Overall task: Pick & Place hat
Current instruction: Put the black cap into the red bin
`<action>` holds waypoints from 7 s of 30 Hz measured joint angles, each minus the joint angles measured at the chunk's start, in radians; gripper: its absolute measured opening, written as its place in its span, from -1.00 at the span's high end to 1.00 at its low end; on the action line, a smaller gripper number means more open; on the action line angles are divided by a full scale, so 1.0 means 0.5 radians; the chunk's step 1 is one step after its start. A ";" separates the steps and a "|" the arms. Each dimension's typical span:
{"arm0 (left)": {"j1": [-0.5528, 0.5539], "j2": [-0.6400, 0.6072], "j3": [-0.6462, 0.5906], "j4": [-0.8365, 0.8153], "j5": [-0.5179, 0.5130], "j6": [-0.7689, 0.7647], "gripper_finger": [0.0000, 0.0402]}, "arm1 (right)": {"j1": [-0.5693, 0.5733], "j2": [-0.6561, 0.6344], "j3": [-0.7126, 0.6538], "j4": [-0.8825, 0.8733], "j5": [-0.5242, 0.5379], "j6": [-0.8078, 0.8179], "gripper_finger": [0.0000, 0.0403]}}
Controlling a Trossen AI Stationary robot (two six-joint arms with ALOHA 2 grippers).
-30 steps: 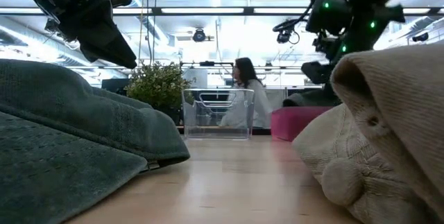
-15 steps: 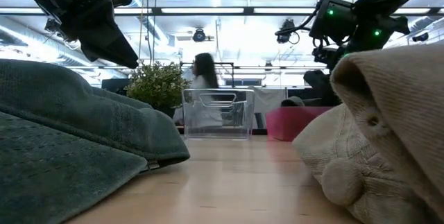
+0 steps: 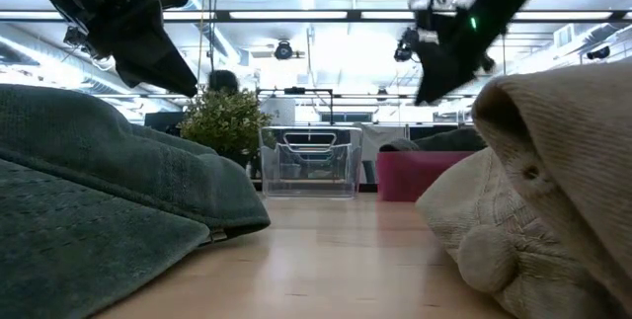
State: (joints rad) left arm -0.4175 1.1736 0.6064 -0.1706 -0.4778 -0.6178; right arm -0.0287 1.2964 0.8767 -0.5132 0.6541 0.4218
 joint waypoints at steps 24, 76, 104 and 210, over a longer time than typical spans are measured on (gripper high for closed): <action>-0.050 0.042 0.004 0.326 0.544 0.197 0.15 | 0.363 0.127 0.219 0.042 -0.160 -0.193 0.01; 0.038 0.777 0.166 1.168 0.818 0.166 0.95 | 0.385 0.336 0.219 0.432 -0.193 -0.488 0.01; 0.337 0.794 0.165 1.378 -0.301 0.228 0.95 | 0.413 0.591 0.219 1.043 -0.211 0.198 0.01; 0.228 0.813 0.168 2.125 -0.566 1.101 0.35 | 0.048 -0.243 1.238 -1.976 -0.834 0.027 0.95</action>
State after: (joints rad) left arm -0.3037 1.5799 0.6903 0.8917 -0.7609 -0.0674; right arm -0.0045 1.1751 1.4957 -1.5012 0.2371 0.4355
